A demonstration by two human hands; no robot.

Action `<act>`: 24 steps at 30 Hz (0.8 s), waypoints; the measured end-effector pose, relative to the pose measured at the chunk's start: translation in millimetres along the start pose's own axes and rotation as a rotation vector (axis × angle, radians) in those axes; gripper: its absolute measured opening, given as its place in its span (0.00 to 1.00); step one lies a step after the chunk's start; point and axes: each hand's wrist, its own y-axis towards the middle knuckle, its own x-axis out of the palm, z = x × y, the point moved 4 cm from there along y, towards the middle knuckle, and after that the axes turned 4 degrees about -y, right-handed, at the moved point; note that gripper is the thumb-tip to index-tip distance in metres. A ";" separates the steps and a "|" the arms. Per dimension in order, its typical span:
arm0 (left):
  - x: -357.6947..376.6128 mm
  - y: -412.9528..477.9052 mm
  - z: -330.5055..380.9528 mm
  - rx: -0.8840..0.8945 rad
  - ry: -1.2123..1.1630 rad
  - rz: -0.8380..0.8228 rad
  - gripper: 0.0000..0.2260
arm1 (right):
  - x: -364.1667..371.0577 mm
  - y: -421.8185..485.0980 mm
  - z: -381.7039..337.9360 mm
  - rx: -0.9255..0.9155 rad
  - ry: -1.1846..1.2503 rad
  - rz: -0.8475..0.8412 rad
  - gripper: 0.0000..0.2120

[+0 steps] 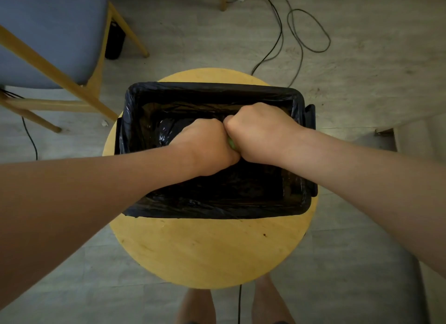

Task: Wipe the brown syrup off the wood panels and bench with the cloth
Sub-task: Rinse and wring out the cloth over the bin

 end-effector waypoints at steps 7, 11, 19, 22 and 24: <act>-13.2 -11.6 -3.1 -0.064 -0.015 0.118 0.15 | -8.8 -1.2 0.6 0.053 0.027 -0.007 0.09; -20.4 -15.6 -0.4 0.030 0.064 0.008 0.14 | -12.8 -6.6 -6.5 0.090 0.036 0.047 0.12; -61.8 -32.0 7.0 0.090 -0.759 -0.338 0.19 | -10.6 -57.7 24.9 0.027 0.702 0.178 0.40; -69.3 -24.1 51.8 0.105 -0.889 -0.356 0.32 | -4.3 -91.9 53.0 0.075 1.133 0.262 0.39; -65.9 -12.4 82.9 0.107 -0.919 -0.349 0.34 | 7.8 -113.3 74.4 0.114 1.413 0.380 0.35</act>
